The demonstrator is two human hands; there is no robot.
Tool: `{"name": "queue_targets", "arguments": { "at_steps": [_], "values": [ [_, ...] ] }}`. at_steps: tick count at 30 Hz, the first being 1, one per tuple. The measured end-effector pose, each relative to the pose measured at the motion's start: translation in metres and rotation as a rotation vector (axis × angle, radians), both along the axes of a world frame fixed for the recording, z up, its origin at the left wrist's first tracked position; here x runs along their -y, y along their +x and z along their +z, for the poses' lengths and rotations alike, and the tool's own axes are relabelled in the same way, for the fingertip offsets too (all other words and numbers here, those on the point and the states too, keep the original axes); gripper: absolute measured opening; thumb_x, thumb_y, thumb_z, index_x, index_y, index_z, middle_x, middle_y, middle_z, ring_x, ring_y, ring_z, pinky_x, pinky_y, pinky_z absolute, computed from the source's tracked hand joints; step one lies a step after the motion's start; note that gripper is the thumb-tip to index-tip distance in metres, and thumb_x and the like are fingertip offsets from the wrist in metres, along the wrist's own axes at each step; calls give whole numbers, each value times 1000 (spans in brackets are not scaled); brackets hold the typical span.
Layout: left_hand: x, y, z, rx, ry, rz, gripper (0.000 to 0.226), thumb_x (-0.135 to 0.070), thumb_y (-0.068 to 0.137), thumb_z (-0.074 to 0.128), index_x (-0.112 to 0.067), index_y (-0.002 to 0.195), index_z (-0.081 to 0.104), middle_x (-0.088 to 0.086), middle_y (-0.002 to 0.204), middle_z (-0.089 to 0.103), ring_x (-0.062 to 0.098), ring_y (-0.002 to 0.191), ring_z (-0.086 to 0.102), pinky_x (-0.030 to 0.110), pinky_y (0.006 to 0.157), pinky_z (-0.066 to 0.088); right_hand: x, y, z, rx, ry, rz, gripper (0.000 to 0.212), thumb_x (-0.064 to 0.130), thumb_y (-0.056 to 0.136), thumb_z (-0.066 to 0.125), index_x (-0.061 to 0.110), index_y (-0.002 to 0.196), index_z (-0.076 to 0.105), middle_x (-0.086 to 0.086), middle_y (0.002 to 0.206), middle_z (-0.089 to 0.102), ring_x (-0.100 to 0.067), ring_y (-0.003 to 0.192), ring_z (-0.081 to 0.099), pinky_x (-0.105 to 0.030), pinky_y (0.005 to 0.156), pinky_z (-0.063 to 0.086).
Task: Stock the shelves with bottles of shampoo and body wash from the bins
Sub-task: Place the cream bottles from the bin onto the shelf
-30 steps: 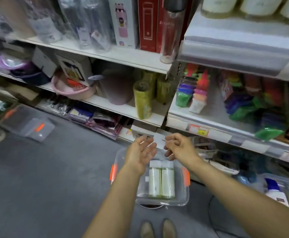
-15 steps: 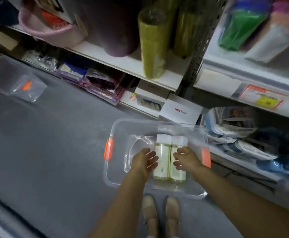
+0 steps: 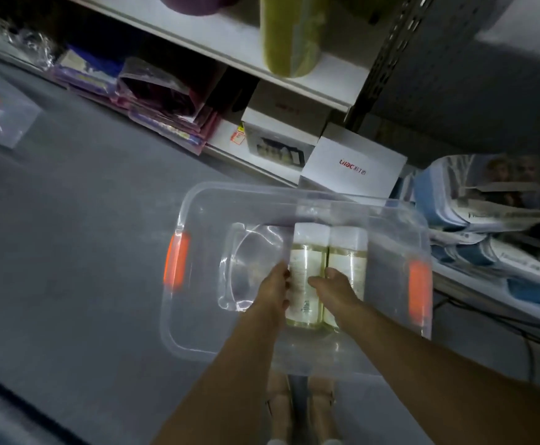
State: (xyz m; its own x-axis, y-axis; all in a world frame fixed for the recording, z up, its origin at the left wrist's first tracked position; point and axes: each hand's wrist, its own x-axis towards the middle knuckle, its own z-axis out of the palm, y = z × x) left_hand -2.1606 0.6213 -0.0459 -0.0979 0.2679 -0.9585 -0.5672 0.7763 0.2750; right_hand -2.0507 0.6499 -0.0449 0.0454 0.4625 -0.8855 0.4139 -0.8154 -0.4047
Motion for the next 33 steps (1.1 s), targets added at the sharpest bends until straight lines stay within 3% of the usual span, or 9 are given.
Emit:
{"name": "queue_targets", "arguments": {
  "at_steps": [3,6,9,12,15,19,23,26,33],
  "values": [
    [-5,-2,-15,3,-16,-14,34,-38,102,46,-17,87,68,-5,65,71,13,66,62,27,60,45,-3,-9,-7,-26,5,-21,21,6,93,55,14,112,58,-7,98,65,-25,91,62,-32,76,51],
    [-11,-5,-22,5,-17,-22,35,-44,102,46,-16,108,67,-3,68,71,14,67,65,28,59,47,-7,-11,-20,-31,2,-15,17,8,93,56,12,110,57,-7,100,65,-19,84,61,-24,63,46],
    [-15,-7,-33,37,-14,-64,39,-45,103,45,-13,103,67,0,66,73,17,66,68,32,67,52,-6,-13,-33,-48,-38,-30,31,19,92,61,10,121,55,-9,111,66,-23,93,63,-32,74,51],
    [-20,-10,-41,26,15,-144,39,-53,98,48,-22,114,67,3,94,74,22,87,69,40,90,54,-4,-14,-43,-49,-34,-31,39,27,88,65,14,123,55,-9,113,65,-27,99,64,-42,88,54],
    [-17,-14,-42,-19,40,-192,36,-59,96,49,-36,121,61,-1,104,69,19,94,65,45,96,52,-3,-13,-39,-95,-62,-55,36,26,91,61,16,125,55,-8,115,66,-26,100,65,-44,89,54],
    [-12,-19,-21,-43,74,-215,25,-63,92,54,-42,105,59,-7,100,64,14,91,60,43,93,50,-3,-6,-13,-178,-74,-105,26,21,99,49,20,123,60,-5,112,69,-22,102,65,-39,87,54],
    [-5,-22,14,-63,161,-178,63,-61,74,77,-31,126,59,2,111,73,22,95,71,34,67,57,-4,0,30,-226,-48,-181,22,30,101,50,21,108,68,-4,101,74,-18,87,69,-32,69,52],
    [1,-22,37,-50,202,-93,97,-57,53,93,-16,133,55,15,115,72,35,101,71,53,82,60,-6,3,66,-241,-27,-173,28,32,102,48,21,96,73,1,87,76,-12,78,70,-30,66,51],
    [5,-39,127,7,275,26,95,-66,56,86,-10,129,61,21,113,71,37,98,70,50,83,58,-25,10,167,-312,36,-92,39,35,104,41,10,104,71,-9,96,76,-23,89,70,-35,88,50]
  ]
}}
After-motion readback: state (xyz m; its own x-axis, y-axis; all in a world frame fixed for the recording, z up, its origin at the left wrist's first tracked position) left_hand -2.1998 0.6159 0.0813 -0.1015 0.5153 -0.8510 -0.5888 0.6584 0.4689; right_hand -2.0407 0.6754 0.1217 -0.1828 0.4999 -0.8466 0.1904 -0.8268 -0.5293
